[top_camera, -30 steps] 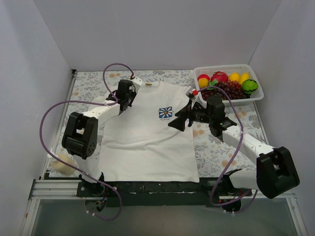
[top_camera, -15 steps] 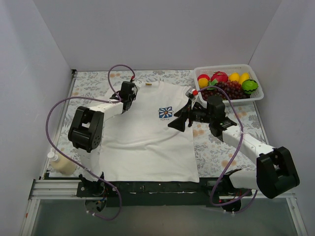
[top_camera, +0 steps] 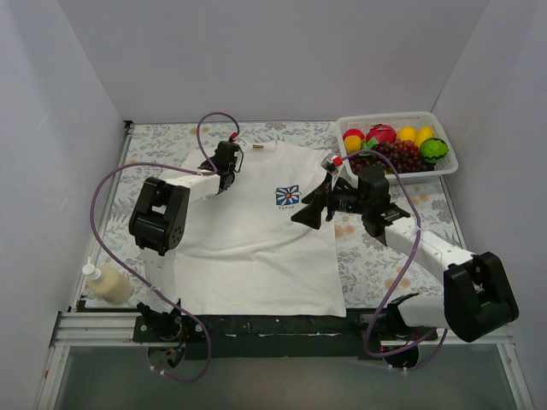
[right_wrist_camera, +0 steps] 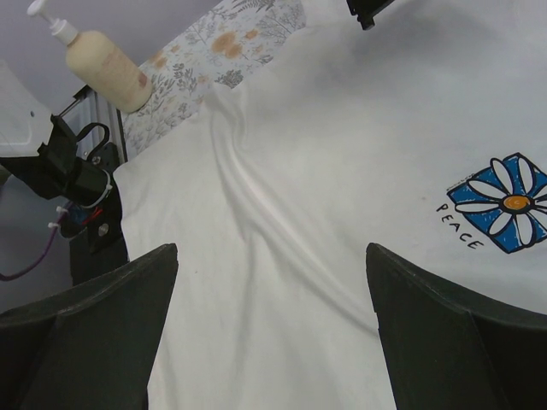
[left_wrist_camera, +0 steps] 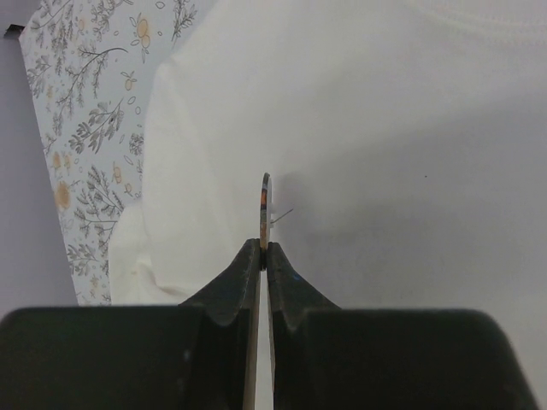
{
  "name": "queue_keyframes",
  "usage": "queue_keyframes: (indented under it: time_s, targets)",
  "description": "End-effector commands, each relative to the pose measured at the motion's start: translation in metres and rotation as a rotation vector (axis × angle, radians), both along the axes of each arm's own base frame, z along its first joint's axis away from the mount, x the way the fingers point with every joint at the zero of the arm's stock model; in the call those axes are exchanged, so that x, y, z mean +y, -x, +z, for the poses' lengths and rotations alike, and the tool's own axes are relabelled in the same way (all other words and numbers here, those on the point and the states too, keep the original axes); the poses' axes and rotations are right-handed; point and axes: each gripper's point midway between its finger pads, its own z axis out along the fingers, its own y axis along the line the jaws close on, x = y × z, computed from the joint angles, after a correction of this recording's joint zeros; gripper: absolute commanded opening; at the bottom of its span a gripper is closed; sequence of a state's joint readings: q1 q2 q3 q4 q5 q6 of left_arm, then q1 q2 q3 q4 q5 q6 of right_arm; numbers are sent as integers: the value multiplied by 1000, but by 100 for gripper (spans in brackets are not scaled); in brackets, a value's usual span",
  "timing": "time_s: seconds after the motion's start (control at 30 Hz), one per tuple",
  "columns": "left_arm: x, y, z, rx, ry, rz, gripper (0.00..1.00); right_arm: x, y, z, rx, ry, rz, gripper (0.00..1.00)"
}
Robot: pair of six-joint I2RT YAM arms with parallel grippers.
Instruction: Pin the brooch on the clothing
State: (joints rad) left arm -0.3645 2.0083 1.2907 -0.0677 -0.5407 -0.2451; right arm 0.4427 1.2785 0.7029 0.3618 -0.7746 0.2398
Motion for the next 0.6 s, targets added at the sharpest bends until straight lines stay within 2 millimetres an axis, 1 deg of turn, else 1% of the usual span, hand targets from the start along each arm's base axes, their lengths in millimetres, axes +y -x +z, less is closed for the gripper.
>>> queue_keyframes:
  time_s: [0.0,0.1,0.13,0.17,0.2,0.23,0.27,0.3,0.57]
  targets:
    - [-3,-3,-5,3,-67,3,0,3,0,5,-20,-14,14,98]
    - [-8,-2,-17,22,-81,-1,0,2,-2,4,-18,-12,8,98]
    - [-11,-2,-18,20,-95,3,0,3,-1,4,-16,-13,12,98]
    - [-4,1,-27,31,-139,37,0,2,-1,4,-20,-14,11,98]
    - [-3,2,-28,30,-161,56,0,2,-1,5,-22,-15,9,98]
    - [-5,3,-31,35,-173,61,0,2,-1,5,-20,-16,5,98]
    - [0,7,-39,49,-203,81,0,2,-2,5,-20,-15,4,98]
    - [-1,8,-42,52,-206,85,0,2,-2,6,-21,-15,3,98]
    - [-21,24,-61,71,-198,66,0,3,-2,6,-19,-22,2,98]
